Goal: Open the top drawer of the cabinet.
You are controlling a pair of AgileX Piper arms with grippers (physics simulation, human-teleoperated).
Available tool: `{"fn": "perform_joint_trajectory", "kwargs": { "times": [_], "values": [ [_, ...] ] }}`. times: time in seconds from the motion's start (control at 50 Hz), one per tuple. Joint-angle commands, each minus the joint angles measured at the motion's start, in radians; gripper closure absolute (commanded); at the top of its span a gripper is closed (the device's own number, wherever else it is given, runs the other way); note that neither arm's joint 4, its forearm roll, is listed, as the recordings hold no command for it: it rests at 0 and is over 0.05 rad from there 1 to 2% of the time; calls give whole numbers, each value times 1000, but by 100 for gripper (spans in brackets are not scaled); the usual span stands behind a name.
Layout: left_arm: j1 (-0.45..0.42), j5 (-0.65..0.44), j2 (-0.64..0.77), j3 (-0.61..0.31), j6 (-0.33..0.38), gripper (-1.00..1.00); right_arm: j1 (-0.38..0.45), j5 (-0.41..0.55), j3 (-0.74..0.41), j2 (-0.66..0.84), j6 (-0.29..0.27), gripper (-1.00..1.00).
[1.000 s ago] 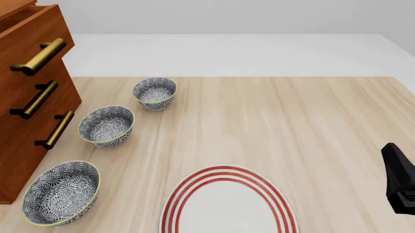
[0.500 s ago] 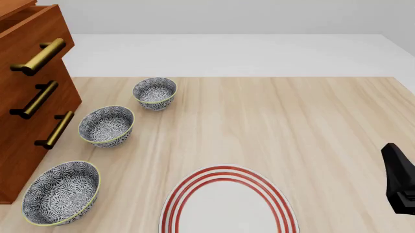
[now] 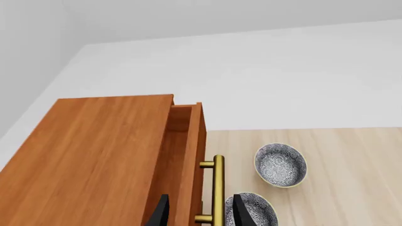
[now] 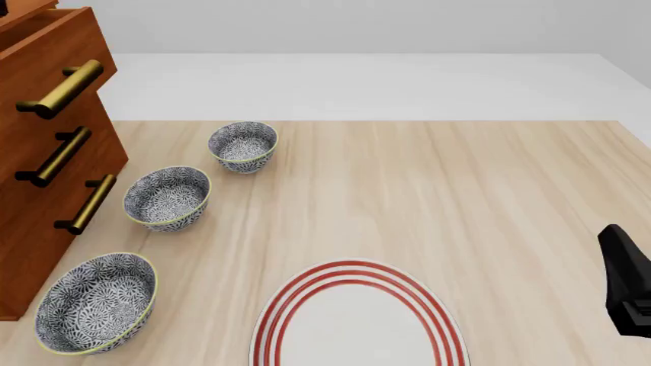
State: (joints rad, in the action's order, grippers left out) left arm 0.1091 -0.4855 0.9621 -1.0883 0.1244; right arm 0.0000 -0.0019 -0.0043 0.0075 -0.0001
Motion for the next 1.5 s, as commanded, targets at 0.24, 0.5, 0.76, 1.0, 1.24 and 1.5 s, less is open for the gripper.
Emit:
{"fn": "perform_joint_trajectory", "kwargs": {
  "times": [0.24,0.5,0.76,1.0,1.24,1.5],
  "values": [
    [3,18,30,5,-7,-100,0,0,0,0,0,-100],
    [20,37,50,21,-15,-100,0,0,0,0,0,-100],
    [25,52,66,42,-21,-100,0,0,0,0,0,-100],
    [33,66,83,52,-33,-100,0,0,0,0,0,-100],
    [38,76,95,61,-37,-100,0,0,0,0,0,-100],
    [33,94,120,72,-40,-100,0,0,0,0,0,-100]
  ]
}}
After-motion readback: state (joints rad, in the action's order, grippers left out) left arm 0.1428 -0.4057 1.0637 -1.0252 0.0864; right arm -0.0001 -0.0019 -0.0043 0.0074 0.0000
